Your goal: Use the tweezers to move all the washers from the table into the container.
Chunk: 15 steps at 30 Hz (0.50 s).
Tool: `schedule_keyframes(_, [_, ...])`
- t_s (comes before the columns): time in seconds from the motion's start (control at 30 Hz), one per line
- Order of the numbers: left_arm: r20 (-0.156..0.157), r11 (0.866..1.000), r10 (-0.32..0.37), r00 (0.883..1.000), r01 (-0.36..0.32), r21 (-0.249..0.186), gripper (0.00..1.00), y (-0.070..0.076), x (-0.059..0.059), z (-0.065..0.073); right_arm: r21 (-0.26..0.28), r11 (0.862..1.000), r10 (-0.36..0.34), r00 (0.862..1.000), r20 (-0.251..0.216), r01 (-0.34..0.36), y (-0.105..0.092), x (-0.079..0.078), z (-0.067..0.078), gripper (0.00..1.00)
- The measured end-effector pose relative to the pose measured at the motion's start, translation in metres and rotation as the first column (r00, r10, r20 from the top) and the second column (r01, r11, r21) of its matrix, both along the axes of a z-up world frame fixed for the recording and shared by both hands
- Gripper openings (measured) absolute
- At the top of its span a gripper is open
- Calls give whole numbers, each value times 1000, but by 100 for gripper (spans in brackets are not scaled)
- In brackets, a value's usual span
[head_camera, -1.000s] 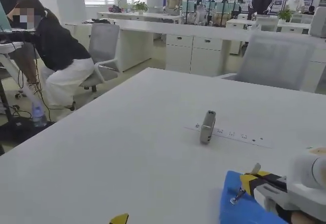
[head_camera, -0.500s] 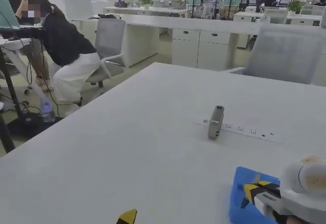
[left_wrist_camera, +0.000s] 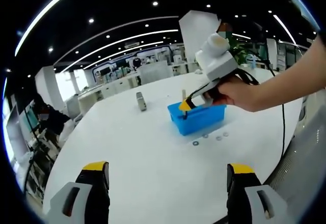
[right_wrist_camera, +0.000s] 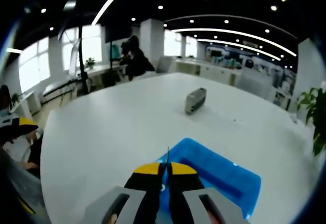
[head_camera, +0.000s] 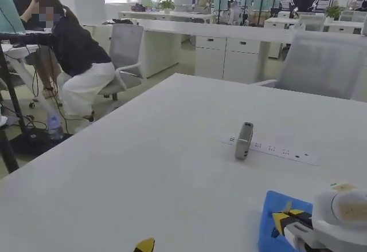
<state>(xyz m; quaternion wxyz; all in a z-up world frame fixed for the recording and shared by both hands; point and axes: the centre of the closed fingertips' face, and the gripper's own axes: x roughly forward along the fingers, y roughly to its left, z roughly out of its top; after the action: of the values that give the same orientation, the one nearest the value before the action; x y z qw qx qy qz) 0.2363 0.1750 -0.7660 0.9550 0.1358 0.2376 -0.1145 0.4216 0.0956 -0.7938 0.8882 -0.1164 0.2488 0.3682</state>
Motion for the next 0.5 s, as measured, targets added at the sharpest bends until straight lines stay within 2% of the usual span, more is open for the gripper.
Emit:
schedule_keyframes(0.1, [4,1000,1,1000,-1,-2,99,0,0,0,-14,1000,2,1000,14,-2,-4,-1,4,2])
schedule_keyframes(0.3, [11,1000,1,1000,-1,-4,99,0,1,1,25,1000,-6,1000,25,5,-8,-2,20,2])
schedule_keyframes(0.43, [14,1000,2,1000,-2,-4,99,1,1,2,63,998,-7,999,35,5,-9,-6,39,2])
schedule_keyframes(0.5, [18,1000,4,1000,-4,-6,99,1,1,3,97,995,-6,999,34,2,-8,-13,50,2])
